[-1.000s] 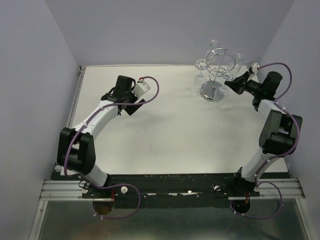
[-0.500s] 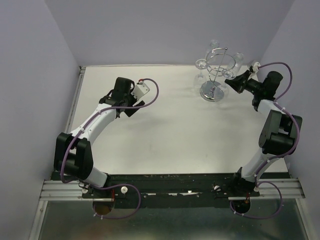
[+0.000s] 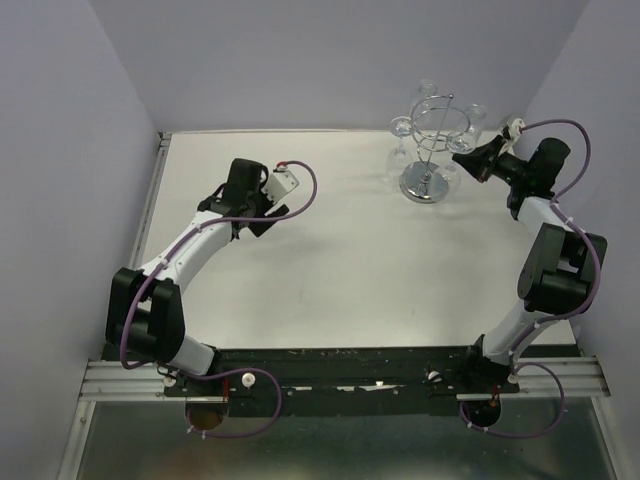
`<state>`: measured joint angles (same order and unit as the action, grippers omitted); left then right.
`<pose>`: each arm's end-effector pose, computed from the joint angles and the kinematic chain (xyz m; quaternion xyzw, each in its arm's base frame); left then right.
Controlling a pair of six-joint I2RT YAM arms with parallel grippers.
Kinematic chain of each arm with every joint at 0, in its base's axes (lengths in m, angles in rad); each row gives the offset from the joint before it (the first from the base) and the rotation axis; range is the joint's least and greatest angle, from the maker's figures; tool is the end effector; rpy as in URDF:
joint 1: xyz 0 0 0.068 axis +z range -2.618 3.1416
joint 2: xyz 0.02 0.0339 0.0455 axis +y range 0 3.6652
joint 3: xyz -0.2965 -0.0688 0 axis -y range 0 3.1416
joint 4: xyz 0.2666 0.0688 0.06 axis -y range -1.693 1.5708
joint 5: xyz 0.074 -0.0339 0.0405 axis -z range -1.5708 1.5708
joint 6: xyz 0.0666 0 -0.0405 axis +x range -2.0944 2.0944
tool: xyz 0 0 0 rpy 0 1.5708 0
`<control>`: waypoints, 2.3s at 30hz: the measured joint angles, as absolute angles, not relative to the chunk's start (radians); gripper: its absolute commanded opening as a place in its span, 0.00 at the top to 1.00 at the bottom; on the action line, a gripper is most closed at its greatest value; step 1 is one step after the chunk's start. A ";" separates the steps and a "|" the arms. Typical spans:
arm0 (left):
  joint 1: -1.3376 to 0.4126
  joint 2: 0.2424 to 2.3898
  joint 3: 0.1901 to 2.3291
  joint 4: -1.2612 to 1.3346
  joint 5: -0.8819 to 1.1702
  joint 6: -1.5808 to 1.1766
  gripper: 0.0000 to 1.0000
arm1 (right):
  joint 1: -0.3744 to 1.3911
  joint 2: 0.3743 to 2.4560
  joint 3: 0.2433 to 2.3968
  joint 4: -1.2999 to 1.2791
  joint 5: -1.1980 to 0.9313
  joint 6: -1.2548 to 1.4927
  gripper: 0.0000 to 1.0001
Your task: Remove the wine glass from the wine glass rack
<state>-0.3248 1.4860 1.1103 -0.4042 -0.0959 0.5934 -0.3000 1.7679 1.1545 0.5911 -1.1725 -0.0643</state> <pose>0.3476 -0.1103 0.2683 0.3919 0.8345 0.0954 0.3754 0.4293 -0.0685 0.2976 -0.3141 0.6369 0.2835 0.6444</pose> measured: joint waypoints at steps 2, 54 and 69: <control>-0.325 1.478 1.101 -0.396 -0.096 0.593 0.01 | -0.300 1.753 1.155 0.572 -1.167 -0.075 0.99; -0.587 1.051 0.984 -0.172 0.192 0.895 0.05 | 0.183 1.357 1.194 -0.233 -0.820 -0.021 0.99; -0.622 1.245 1.094 -0.128 0.336 0.822 0.38 | 0.377 1.497 1.145 -0.236 -0.875 0.098 0.99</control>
